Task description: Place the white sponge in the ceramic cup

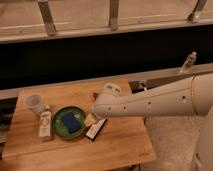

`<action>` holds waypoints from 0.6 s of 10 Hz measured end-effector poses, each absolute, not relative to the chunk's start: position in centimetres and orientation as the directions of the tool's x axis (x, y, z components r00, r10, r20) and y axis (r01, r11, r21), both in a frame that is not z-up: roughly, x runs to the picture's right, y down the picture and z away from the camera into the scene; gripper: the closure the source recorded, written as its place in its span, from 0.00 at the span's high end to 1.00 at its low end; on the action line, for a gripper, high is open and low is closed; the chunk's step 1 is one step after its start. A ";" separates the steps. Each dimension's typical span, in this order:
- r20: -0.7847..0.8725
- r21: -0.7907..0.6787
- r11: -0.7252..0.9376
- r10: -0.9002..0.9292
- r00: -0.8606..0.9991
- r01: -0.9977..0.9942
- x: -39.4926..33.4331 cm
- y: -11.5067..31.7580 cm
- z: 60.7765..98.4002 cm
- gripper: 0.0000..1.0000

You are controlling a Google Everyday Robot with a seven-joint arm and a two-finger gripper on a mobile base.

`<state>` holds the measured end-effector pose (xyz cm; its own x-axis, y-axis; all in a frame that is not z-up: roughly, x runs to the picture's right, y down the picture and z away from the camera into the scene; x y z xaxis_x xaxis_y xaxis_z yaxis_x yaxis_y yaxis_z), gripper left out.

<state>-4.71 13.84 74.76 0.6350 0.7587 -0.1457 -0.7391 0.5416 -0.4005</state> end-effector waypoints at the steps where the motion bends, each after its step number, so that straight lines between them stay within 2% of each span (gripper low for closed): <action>1: -0.146 -0.400 0.542 0.759 0.635 -0.739 -4.7 13.8 74.8 0.80; 6: -0.129 -0.390 0.573 0.741 0.659 -0.721 -5.3 13.1 74.5 0.80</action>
<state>-5.33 13.09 74.46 0.6587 0.7412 -0.1291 -0.7209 0.5726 -0.3904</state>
